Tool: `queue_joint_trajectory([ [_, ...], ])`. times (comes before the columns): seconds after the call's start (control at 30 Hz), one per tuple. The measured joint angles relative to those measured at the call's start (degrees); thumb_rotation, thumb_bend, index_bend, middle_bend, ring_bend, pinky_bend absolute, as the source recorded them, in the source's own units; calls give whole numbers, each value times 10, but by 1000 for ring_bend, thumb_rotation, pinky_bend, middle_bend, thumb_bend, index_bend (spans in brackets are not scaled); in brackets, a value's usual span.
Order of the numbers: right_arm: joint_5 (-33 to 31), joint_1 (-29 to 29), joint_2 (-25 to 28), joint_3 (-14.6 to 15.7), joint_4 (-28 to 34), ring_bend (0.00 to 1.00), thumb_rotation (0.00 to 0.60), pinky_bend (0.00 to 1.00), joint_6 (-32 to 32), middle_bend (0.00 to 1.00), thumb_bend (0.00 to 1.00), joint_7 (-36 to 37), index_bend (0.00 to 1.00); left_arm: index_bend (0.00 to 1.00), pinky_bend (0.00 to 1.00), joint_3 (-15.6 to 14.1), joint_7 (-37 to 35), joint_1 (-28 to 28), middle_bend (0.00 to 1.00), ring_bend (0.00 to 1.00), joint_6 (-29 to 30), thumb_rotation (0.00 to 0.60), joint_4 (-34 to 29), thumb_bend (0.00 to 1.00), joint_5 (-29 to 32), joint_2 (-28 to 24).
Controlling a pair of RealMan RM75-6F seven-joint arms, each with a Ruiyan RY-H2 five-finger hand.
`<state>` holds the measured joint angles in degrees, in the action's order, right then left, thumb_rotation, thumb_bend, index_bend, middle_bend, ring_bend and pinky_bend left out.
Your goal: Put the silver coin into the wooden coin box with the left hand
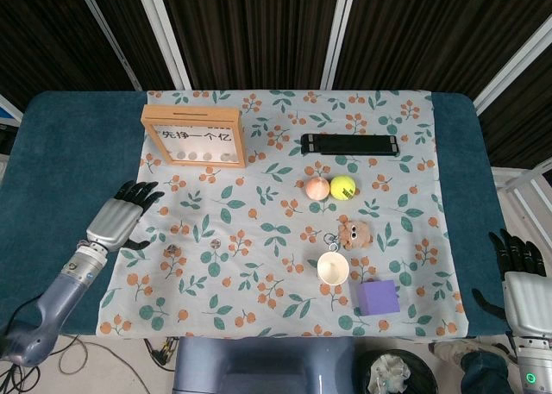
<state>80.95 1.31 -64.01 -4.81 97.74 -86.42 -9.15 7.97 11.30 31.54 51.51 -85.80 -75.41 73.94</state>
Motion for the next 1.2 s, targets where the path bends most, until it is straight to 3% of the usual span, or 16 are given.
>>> queue_joint_trajectory([
  [0.17,1,0,0,1,0,0,600,0,1,1,260,-1,21,132,0,-10,20,15,0,0,-12,600,44,129,11,49],
  [0.57,0,1,1,0,0,0,600,0,3,1,261,-1,21,138,0,-28,44,25,0,0,-14,600,100,128,21,102],
  [1.2,-1,1,2,1,1,0,600,0,5,1,261,-1,21,139,0,-35,59,41,0,0,-18,600,107,128,27,120],
])
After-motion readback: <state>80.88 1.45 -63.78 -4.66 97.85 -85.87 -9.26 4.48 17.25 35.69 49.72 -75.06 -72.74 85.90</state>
